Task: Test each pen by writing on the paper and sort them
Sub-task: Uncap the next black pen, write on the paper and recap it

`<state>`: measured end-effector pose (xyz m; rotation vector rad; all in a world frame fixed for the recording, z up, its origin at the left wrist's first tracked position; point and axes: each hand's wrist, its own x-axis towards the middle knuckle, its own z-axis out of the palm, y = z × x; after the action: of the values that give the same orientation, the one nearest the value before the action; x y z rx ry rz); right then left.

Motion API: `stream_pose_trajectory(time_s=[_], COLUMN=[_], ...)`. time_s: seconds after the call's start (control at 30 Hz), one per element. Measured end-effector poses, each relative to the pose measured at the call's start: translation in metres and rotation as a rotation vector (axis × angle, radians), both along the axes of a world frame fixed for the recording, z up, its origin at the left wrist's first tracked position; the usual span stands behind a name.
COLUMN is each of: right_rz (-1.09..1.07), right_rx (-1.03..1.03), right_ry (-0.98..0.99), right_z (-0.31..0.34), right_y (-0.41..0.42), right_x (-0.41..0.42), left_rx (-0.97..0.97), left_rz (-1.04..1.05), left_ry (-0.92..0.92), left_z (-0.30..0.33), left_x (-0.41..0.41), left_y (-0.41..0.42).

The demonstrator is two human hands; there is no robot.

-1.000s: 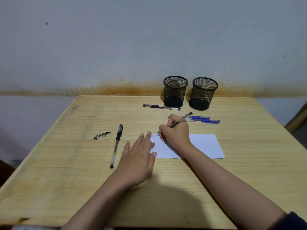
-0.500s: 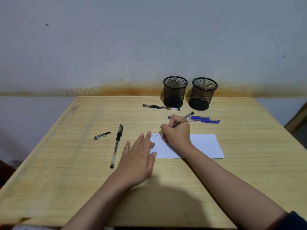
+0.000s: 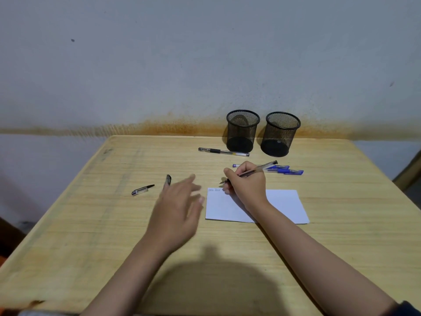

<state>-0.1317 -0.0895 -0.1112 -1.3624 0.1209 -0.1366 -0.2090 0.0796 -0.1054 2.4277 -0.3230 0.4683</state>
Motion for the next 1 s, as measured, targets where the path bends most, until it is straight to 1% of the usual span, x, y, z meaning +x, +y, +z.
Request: stream_pose_trajectory(time_s=[0.07, 0.1, 0.17, 0.23, 0.3, 0.37, 0.47, 0.5, 0.57, 0.63, 0.67, 0.77, 0.8, 0.83, 0.9, 1.0], right_rz=[0.017, 0.028, 0.043, 0.042, 0.044, 0.046, 0.041, 0.056, 0.114, 0.143, 0.152, 0.230, 0.256, 0.272, 0.283, 0.289], right_rx=[0.025, 0.023, -0.014, -0.085, -0.135, -0.173, -0.297, -0.287, -0.232, -0.273, -0.276, -0.180, -0.153, -0.137, -0.131, -0.134], right_ry=[-0.003, -0.011, -0.028, -0.043, -0.051, -0.064, -0.052, -0.029, 0.031, 0.039, 0.016, -0.117, -0.161, -0.196, -0.242, -0.269], right_z=[-0.001, -0.001, 0.000, 0.003, 0.005, 0.007, 0.010, 0.012, 0.019, 0.028, 0.032, 0.045, 0.048, 0.051, 0.054, 0.058], right_y=[-0.001, -0.001, -0.001, 0.000, -0.001, -0.001, -0.001, 0.000, 0.000, -0.001, -0.001, -0.001, -0.001, 0.000, 0.000, -0.001], right_x=[0.001, 0.000, -0.002, -0.005, -0.007, -0.008, -0.008, -0.009, -0.010, -0.013, -0.016, -0.028, -0.032, -0.036, -0.042, -0.049], left_rx=[-0.055, -0.045, 0.008, 0.057, 0.073, 0.041, 0.011, -0.015, -0.147, -0.290, -0.360, -0.643, -0.703, -0.714, -0.658, -0.636], left_rz=[0.133, 0.199, 0.318, 0.409, 0.431, 0.410, 0.405, 0.398, 0.372, 0.351, 0.339, 0.275, 0.240, 0.198, 0.107, 0.012], left_ry=[-0.065, -0.064, -0.010, 0.085, 0.163, 0.186, 0.163, 0.151, 0.139, 0.148, 0.151, 0.157, 0.148, 0.135, 0.120, 0.107], left_z=[0.007, 0.009, 0.010, 0.006, 0.001, -0.002, -0.002, -0.001, 0.004, 0.015, 0.020, 0.035, 0.039, 0.043, 0.050, 0.056], left_x=[0.008, 0.013, 0.018, 0.021, 0.023, 0.024, 0.025, 0.025, 0.023, 0.019, 0.017, 0.008, 0.007, 0.006, 0.007, 0.008], left_y=[0.020, 0.032, 0.055, 0.074, 0.084, 0.087, 0.086, 0.084, 0.079, 0.069, 0.062, 0.042, 0.037, 0.033, 0.029, 0.022])
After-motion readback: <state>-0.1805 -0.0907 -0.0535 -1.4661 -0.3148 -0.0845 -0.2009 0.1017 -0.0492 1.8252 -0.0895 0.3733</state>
